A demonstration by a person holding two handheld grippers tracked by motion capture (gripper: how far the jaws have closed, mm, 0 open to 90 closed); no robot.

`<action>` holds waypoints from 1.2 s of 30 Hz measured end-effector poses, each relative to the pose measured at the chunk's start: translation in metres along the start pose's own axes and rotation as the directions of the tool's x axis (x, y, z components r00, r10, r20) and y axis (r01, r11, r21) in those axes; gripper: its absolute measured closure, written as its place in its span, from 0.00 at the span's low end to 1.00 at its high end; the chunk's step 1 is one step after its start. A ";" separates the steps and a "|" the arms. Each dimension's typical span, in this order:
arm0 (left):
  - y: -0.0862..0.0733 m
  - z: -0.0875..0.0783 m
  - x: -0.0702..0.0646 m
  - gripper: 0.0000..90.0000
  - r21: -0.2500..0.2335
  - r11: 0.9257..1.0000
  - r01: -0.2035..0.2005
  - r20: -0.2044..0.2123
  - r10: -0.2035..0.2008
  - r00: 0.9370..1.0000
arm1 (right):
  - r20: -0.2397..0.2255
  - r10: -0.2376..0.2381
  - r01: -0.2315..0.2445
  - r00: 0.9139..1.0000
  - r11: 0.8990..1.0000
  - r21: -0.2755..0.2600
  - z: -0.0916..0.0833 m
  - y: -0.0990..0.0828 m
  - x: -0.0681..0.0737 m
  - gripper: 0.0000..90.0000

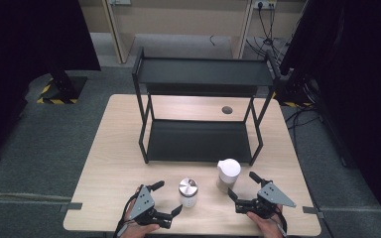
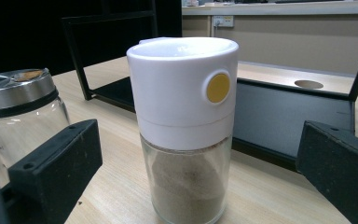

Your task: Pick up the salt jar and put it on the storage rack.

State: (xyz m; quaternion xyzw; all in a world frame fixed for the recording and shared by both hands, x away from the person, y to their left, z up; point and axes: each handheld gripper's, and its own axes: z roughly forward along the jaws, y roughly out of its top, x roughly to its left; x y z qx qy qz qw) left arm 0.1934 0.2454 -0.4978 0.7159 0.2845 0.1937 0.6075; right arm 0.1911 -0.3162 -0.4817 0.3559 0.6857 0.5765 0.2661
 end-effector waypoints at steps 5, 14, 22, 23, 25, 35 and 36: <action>0.000 0.000 0.000 0.00 -0.005 1.000 0.000 0.002 0.000 1.000 | 0.000 0.006 -0.006 1.000 1.000 -0.005 -0.001 0.000 0.000 0.00; -0.001 0.000 -0.001 0.00 -0.010 1.000 0.002 0.000 -0.002 1.000 | 0.000 0.009 -0.009 1.000 1.000 -0.005 -0.001 0.000 0.000 0.00; -0.001 0.001 -0.002 0.00 -0.014 1.000 0.007 0.008 -0.007 1.000 | 0.000 0.018 -0.018 1.000 1.000 -0.008 -0.001 -0.001 -0.001 0.00; -0.001 0.001 -0.002 0.00 -0.014 1.000 0.007 0.008 -0.007 1.000 | 0.000 0.017 -0.017 1.000 1.000 -0.008 -0.001 -0.001 -0.001 0.00; -0.002 0.001 -0.001 0.00 -0.015 1.000 0.013 0.013 -0.013 1.000 | -0.001 0.018 -0.018 1.000 1.000 -0.008 -0.001 -0.001 -0.001 0.00; 0.000 0.003 0.000 0.00 -0.026 0.999 0.019 0.012 -0.019 1.000 | -0.003 0.032 -0.032 0.999 0.999 -0.014 0.000 -0.002 -0.002 0.00; 0.000 0.003 0.000 0.00 -0.026 0.999 0.019 0.012 -0.019 1.000 | -0.003 0.032 -0.032 0.999 0.999 -0.014 0.000 -0.002 -0.002 0.00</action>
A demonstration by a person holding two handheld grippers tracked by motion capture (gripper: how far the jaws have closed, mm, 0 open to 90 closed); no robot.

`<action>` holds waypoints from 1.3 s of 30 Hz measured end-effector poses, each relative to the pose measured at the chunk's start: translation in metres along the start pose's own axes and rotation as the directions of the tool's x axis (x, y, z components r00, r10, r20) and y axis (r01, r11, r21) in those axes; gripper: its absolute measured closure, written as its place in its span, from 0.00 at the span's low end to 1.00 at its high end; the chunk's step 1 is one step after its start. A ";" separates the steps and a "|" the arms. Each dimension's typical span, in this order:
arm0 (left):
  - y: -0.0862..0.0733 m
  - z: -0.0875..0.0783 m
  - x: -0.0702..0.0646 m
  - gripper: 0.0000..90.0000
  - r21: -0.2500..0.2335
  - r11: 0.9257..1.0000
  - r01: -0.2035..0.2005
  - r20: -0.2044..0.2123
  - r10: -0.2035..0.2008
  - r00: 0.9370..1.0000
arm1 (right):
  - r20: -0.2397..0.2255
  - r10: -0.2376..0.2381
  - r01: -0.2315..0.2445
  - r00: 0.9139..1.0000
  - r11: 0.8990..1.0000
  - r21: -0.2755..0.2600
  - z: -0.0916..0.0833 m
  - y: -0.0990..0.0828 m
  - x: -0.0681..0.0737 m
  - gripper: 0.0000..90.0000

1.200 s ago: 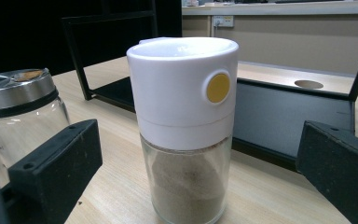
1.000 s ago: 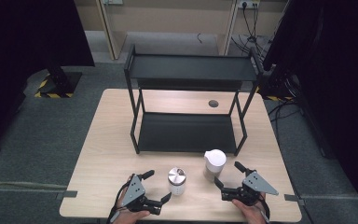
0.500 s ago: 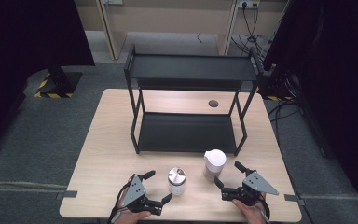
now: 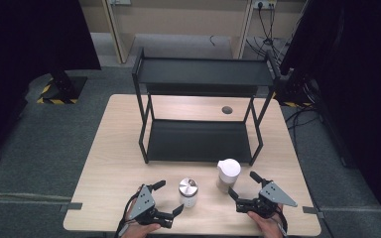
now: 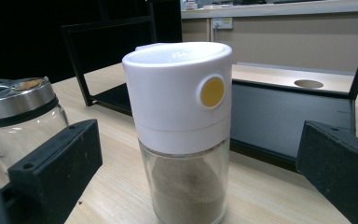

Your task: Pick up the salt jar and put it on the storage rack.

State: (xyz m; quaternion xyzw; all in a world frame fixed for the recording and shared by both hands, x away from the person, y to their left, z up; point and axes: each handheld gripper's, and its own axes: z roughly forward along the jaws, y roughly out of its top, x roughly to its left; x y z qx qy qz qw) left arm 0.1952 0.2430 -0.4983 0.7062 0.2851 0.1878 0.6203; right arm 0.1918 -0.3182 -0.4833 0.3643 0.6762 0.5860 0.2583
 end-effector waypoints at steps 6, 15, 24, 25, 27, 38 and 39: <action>0.003 0.007 -0.002 0.00 0.001 1.000 -0.016 0.008 0.016 1.000 | -0.002 0.006 -0.006 1.000 1.000 0.000 0.001 0.000 0.000 0.00; 0.005 0.017 -0.003 0.00 0.020 0.999 -0.034 0.022 0.034 0.999 | -0.009 0.005 -0.005 1.000 1.000 -0.007 0.001 -0.001 -0.001 0.00; 0.011 0.033 -0.002 0.00 0.033 0.998 -0.044 0.045 0.043 0.998 | -0.011 0.004 -0.004 1.000 1.000 -0.010 0.000 -0.001 -0.001 0.00; 0.011 0.034 -0.002 0.00 0.035 0.998 -0.045 0.047 0.043 0.998 | -0.011 0.005 -0.005 1.000 1.000 -0.011 0.000 -0.001 -0.001 0.00; 0.012 0.038 -0.001 0.00 0.041 0.998 -0.045 0.051 0.043 0.998 | -0.010 0.006 -0.006 1.000 1.000 -0.010 0.000 -0.001 -0.001 0.00; 0.013 0.044 0.001 0.05 0.059 0.997 -0.041 0.050 0.038 0.998 | -0.011 0.009 -0.009 1.000 1.000 -0.014 -0.001 -0.001 -0.001 0.00; 0.013 0.045 0.000 0.05 0.062 0.997 -0.040 0.050 0.037 0.998 | -0.010 0.010 -0.010 1.000 1.000 -0.014 -0.001 -0.002 -0.001 0.00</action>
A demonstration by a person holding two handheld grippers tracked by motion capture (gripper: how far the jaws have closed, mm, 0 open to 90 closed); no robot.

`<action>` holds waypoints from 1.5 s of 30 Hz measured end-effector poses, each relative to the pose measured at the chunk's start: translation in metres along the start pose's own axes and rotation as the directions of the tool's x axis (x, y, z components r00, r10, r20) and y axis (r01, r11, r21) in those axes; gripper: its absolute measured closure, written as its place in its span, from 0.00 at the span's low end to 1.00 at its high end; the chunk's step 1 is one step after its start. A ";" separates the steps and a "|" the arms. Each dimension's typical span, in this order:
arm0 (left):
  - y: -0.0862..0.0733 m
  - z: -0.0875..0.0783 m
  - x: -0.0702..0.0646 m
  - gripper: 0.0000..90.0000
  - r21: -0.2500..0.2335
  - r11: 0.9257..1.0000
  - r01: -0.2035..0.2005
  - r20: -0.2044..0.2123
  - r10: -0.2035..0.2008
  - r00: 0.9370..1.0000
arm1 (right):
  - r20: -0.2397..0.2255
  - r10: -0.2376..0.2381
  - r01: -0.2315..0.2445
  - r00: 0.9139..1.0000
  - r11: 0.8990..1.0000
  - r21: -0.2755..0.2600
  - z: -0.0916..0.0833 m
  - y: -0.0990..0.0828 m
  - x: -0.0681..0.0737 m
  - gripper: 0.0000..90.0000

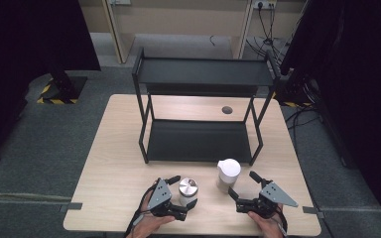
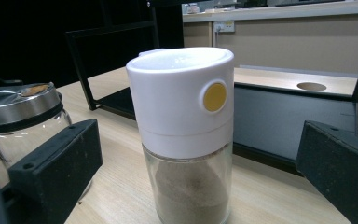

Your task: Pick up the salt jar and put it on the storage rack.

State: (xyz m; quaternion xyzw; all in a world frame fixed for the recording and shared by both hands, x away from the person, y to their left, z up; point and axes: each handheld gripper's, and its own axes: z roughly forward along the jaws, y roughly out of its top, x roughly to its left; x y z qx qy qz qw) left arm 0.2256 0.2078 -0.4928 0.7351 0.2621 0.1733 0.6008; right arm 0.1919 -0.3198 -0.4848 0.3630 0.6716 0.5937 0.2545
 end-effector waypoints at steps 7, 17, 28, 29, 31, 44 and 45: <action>0.002 0.006 0.000 0.13 0.016 1.000 0.005 0.008 -0.005 1.000 | -0.001 0.000 0.000 1.000 1.000 0.000 0.000 0.000 0.000 0.00; 0.005 0.011 0.001 0.27 0.040 0.999 0.008 0.012 -0.009 1.000 | -0.001 -0.001 0.001 1.000 1.000 0.002 0.000 0.000 0.000 0.00; 0.006 0.011 -0.004 0.34 0.046 0.999 -0.006 -0.015 0.007 1.000 | -0.003 -0.003 0.003 1.000 1.000 0.003 0.000 0.000 0.000 0.00; 0.006 0.011 -0.005 0.34 0.044 0.999 -0.001 -0.017 0.002 1.000 | -0.003 -0.003 0.003 1.000 1.000 0.003 0.000 0.000 0.000 0.00; 0.005 0.010 -0.006 0.34 0.037 0.999 -0.004 -0.024 0.005 1.000 | -0.003 -0.002 0.002 1.000 1.000 0.001 0.000 0.000 0.000 0.00; 0.022 0.000 -0.005 0.34 0.017 1.000 0.026 -0.027 -0.025 0.999 | -0.003 0.001 -0.001 1.000 1.000 -0.001 0.000 0.000 0.000 0.00; 0.023 -0.001 -0.005 0.34 0.012 1.000 0.028 -0.030 -0.028 0.999 | -0.002 0.001 -0.001 1.000 1.000 -0.001 0.000 0.000 0.000 0.00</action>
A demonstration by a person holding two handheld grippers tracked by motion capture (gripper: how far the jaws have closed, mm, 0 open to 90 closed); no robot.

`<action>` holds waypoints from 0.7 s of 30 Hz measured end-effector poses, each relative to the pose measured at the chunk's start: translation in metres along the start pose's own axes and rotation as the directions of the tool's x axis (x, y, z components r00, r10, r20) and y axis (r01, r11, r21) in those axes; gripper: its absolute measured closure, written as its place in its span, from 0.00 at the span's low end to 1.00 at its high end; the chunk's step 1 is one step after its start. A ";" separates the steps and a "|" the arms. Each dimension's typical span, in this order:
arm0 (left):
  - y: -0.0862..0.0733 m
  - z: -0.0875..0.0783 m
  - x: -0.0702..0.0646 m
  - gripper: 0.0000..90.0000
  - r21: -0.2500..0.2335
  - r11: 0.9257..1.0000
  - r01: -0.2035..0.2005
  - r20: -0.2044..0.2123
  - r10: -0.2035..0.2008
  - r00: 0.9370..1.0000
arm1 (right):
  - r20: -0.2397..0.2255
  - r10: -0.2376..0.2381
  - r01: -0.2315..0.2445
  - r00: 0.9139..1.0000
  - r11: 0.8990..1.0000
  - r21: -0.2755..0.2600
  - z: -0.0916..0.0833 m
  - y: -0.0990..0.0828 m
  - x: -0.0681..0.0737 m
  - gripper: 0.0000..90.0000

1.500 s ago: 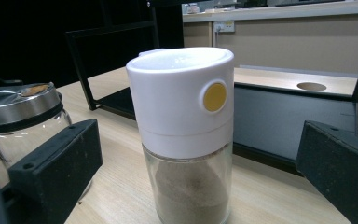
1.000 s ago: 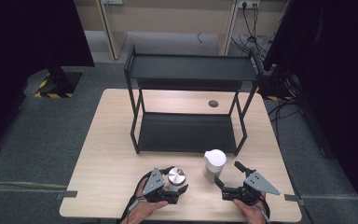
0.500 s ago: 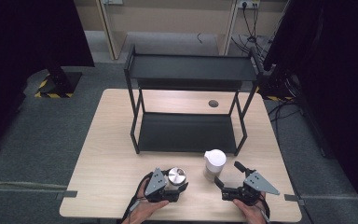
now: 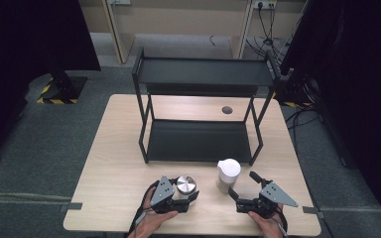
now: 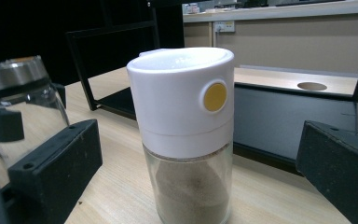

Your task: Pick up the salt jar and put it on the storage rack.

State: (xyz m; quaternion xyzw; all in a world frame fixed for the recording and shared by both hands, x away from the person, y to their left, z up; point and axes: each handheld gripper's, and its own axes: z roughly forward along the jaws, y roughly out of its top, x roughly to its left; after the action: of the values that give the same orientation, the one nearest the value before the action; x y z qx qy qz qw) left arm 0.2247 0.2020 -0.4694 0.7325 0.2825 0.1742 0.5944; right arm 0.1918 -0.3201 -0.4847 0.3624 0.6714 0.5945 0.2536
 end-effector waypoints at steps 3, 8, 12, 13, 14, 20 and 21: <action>0.005 -0.002 0.000 0.34 -0.002 1.000 0.010 -0.011 -0.010 1.000 | 0.001 0.000 0.000 1.000 1.000 -0.001 0.000 0.000 0.000 0.00; 0.015 -0.004 0.002 0.34 -0.005 1.000 0.008 -0.017 -0.008 1.000 | 0.003 0.001 -0.001 1.000 1.000 0.000 0.000 0.000 0.000 0.00; 0.024 -0.005 0.006 0.34 -0.010 1.000 0.015 -0.016 -0.016 1.000 | 0.001 0.001 -0.001 1.000 1.000 0.001 0.000 0.000 0.000 0.00; 0.026 -0.005 0.006 0.34 -0.012 1.000 0.013 -0.019 -0.013 1.000 | 0.002 0.001 -0.001 1.000 1.000 0.001 0.000 0.000 0.000 0.00; 0.030 -0.005 0.007 0.34 -0.012 1.000 0.015 -0.020 -0.016 1.000 | 0.002 0.002 -0.002 1.000 1.000 0.001 0.000 0.000 0.000 0.00; 0.049 -0.008 0.013 0.34 -0.031 0.999 0.012 -0.011 -0.012 1.000 | 0.003 0.001 -0.001 1.000 1.000 -0.001 0.000 0.000 0.000 0.00; 0.053 -0.009 0.014 0.34 -0.032 0.999 0.011 -0.009 -0.011 1.000 | 0.003 0.002 -0.002 1.000 1.000 0.000 0.000 0.000 0.000 0.00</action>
State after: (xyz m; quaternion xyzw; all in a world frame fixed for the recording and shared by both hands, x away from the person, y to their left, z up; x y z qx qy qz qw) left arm 0.2418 0.2107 -0.4169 0.7205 0.2864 0.1787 0.6058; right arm 0.1919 -0.3204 -0.4851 0.3639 0.6707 0.5943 0.2541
